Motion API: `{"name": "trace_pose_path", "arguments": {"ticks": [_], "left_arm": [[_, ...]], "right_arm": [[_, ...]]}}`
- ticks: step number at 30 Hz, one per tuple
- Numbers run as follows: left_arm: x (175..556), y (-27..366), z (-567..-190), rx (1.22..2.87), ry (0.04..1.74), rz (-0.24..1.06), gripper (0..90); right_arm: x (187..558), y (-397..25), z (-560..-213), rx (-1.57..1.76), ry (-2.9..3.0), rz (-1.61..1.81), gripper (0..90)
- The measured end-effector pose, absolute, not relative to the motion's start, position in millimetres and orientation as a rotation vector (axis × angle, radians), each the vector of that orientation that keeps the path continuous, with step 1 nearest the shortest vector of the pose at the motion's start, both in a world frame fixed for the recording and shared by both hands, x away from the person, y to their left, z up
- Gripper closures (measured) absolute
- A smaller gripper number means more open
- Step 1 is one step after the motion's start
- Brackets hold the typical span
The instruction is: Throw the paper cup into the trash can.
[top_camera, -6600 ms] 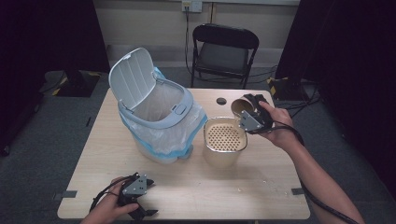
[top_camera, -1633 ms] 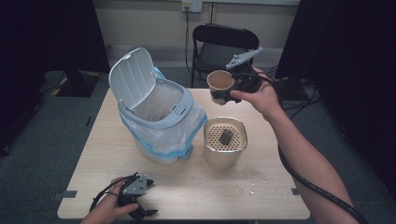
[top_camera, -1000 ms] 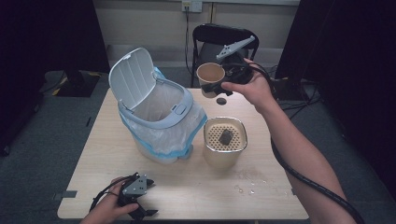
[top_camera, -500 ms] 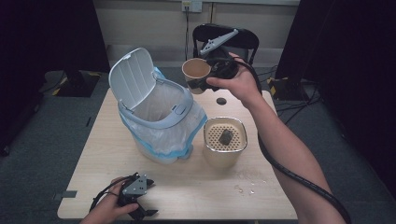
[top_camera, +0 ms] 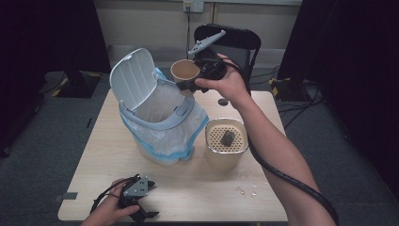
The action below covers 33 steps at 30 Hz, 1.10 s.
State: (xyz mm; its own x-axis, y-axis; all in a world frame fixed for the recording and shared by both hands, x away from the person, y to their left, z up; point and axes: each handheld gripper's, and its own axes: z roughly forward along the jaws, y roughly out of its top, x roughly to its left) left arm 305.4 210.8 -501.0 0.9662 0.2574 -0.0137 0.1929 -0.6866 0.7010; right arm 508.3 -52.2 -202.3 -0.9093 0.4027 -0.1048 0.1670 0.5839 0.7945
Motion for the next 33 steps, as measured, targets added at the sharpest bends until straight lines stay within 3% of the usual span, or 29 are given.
{"name": "trace_pose_path", "arguments": {"ticks": [33], "left_arm": [[305, 211, -502, 2.333, 0.314, 0.108, 0.0]], "right_arm": [[504, 5, -228, 0.397, 2.607, 1.286, 28.6]]}}
